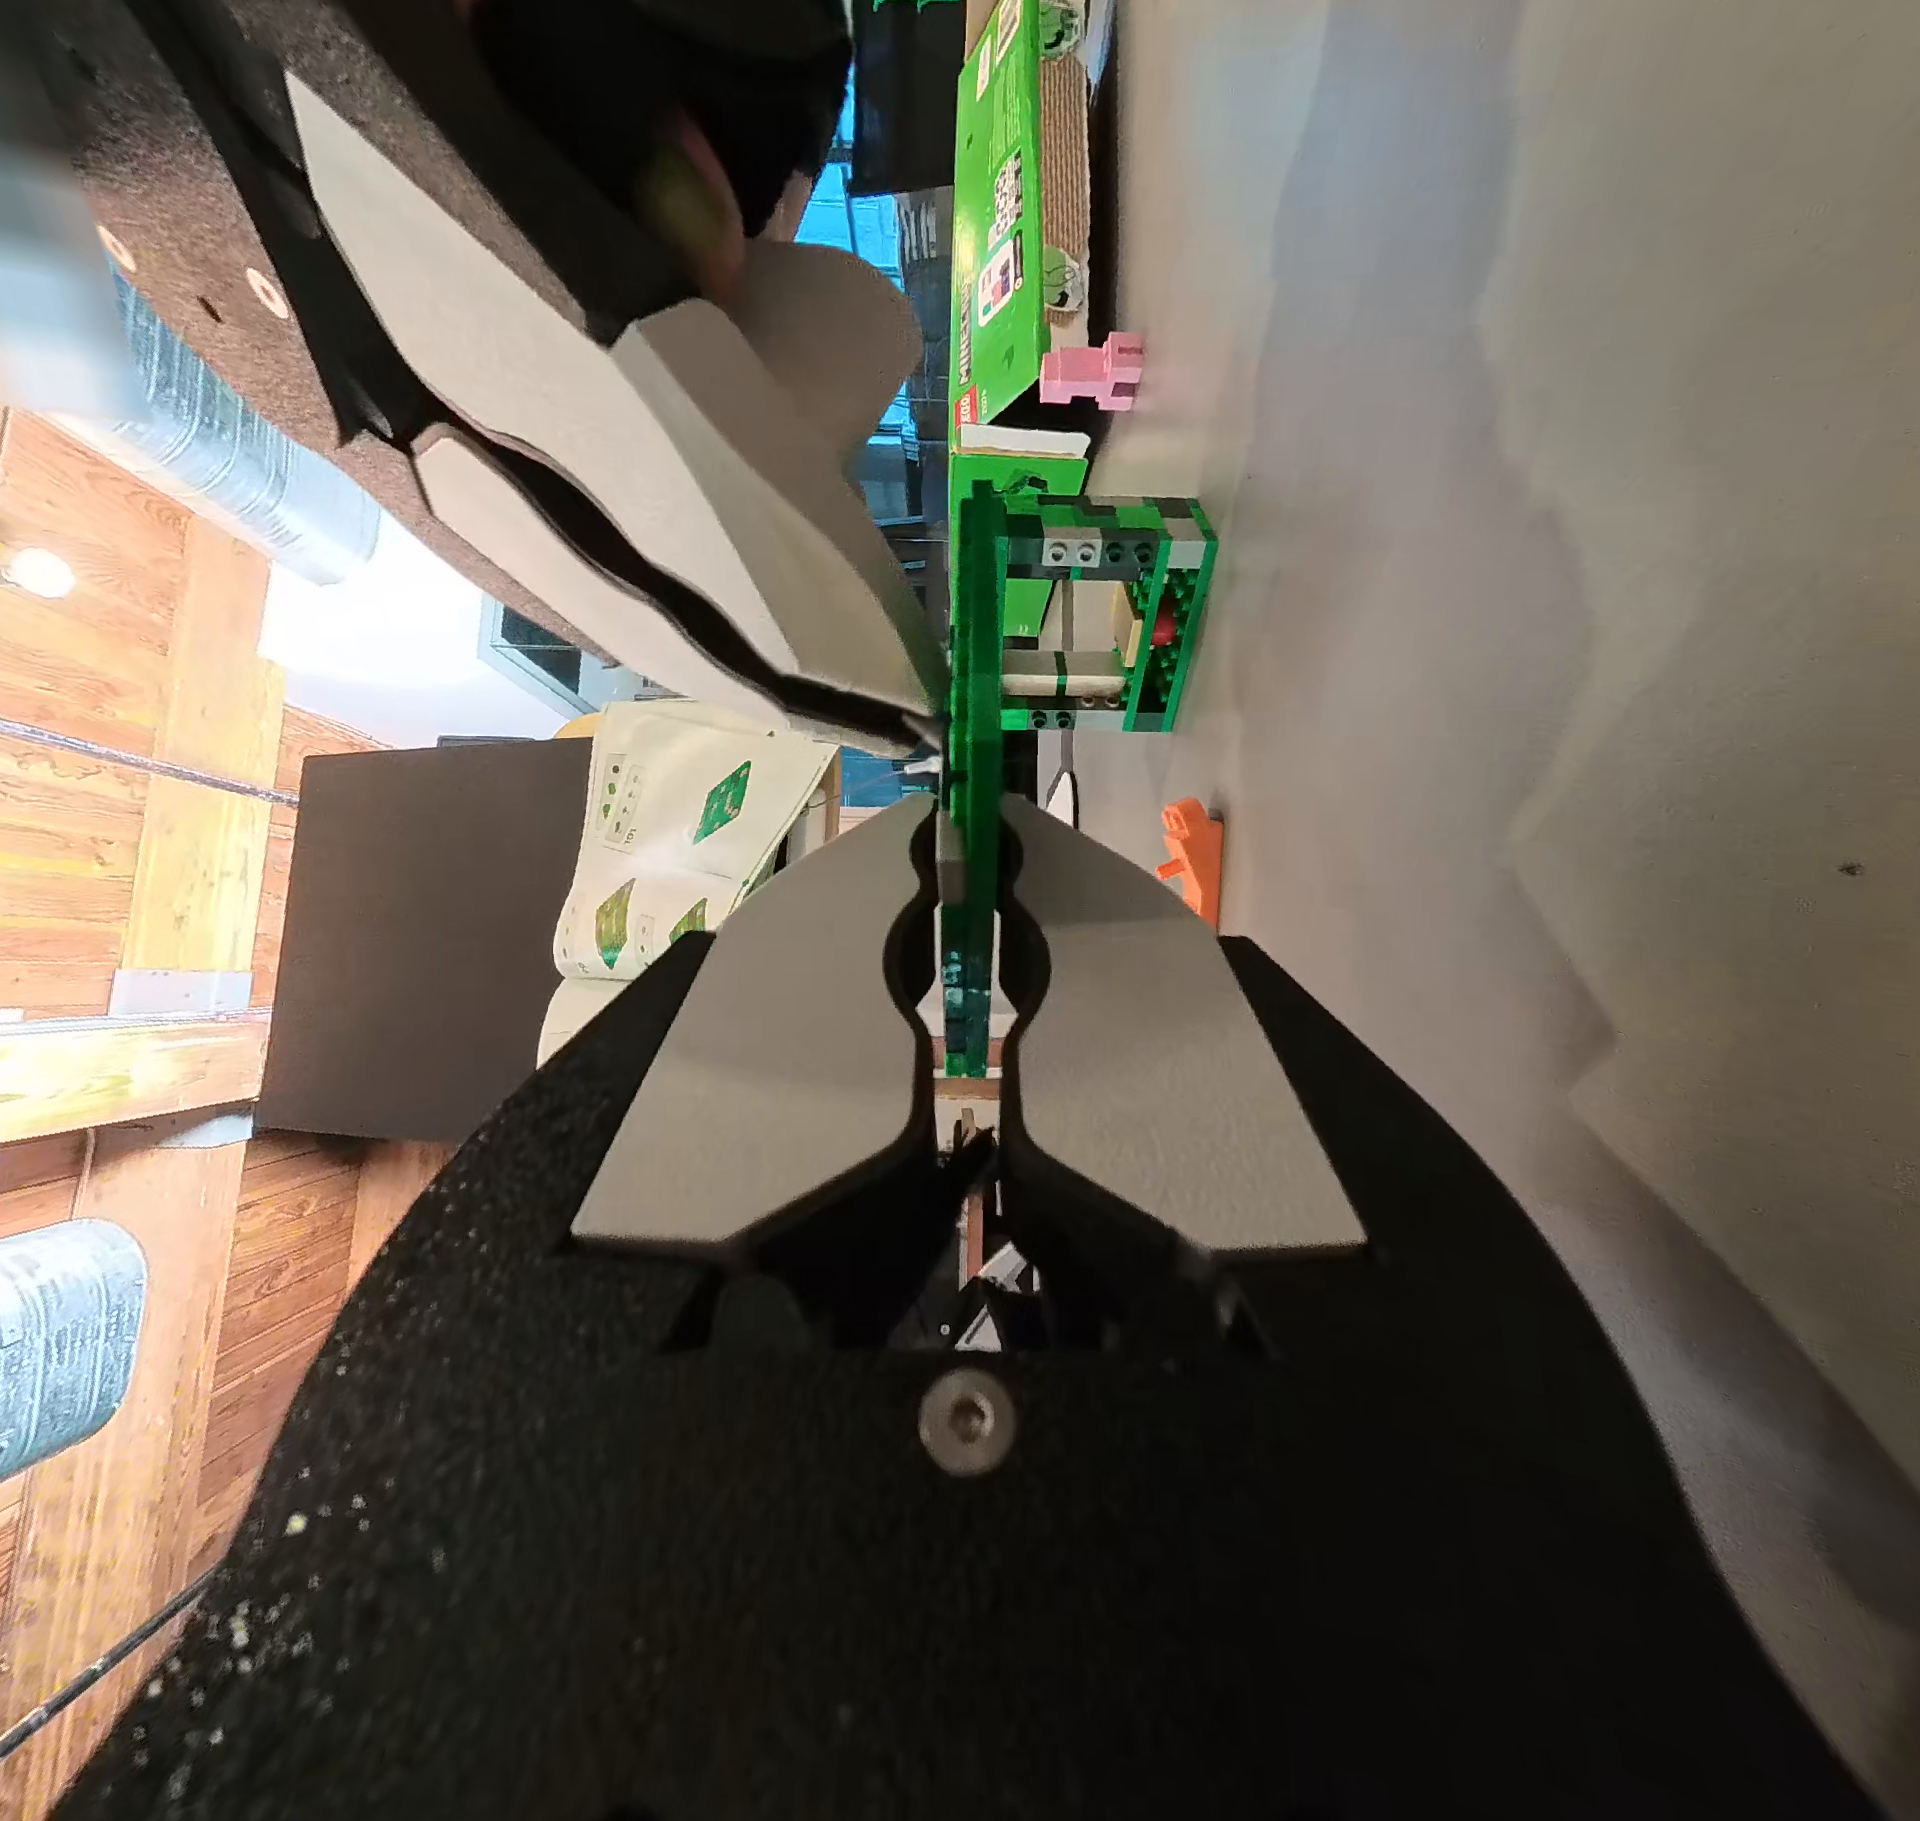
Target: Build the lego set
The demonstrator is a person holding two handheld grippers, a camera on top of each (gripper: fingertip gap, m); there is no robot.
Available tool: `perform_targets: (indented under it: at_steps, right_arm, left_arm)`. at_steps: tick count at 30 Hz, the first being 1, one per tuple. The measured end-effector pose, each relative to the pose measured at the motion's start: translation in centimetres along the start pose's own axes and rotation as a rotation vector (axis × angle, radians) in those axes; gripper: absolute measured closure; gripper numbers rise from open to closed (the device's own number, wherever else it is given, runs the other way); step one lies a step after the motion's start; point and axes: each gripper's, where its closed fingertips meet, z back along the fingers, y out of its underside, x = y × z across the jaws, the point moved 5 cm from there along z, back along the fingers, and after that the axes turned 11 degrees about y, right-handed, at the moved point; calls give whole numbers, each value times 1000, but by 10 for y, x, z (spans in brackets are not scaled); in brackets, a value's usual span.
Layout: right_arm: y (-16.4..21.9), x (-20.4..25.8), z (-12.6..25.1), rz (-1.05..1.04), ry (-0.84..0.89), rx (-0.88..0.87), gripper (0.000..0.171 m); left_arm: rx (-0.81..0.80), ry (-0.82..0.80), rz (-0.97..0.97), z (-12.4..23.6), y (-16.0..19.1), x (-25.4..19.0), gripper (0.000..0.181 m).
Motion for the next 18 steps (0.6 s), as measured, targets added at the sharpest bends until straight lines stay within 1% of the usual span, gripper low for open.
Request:
perform_targets:
  at_steps: [4, 6, 8, 10, 11, 15, 17, 18]
  right_arm:
    - [4, -1, 7, -10, -34, -1, 147]
    - [3, -1, 13, -17, -44, -30, 140]
    - [0, 5, 20, -5, -43, -84, 137]
    - [-1, 13, 21, 45, 29, -122, 136]
    - [0, 16, 20, 91, 94, -122, 135]
    - [6, 32, 8, 261, 353, -69, 130]
    - [8, 40, 3, 286, 433, -50, 127]
    - [9, 43, 1, 259, 456, -44, 126]
  left_arm:
    - [-7, 3, 0, 0, -1, 0, 175]
    - [-7, 7, 3, 0, 0, -1, 175]
    - [-9, 13, 15, -1, 0, -1, 176]
    - [-12, 24, 37, -1, 1, -1, 176]
    - [-13, 30, 50, -1, 2, -1, 176]
    - [-18, 46, 96, -1, 3, 0, 175]
    - [-24, 50, 117, -1, 3, 0, 176]
    - [-26, 50, 123, -1, 3, 1, 176]
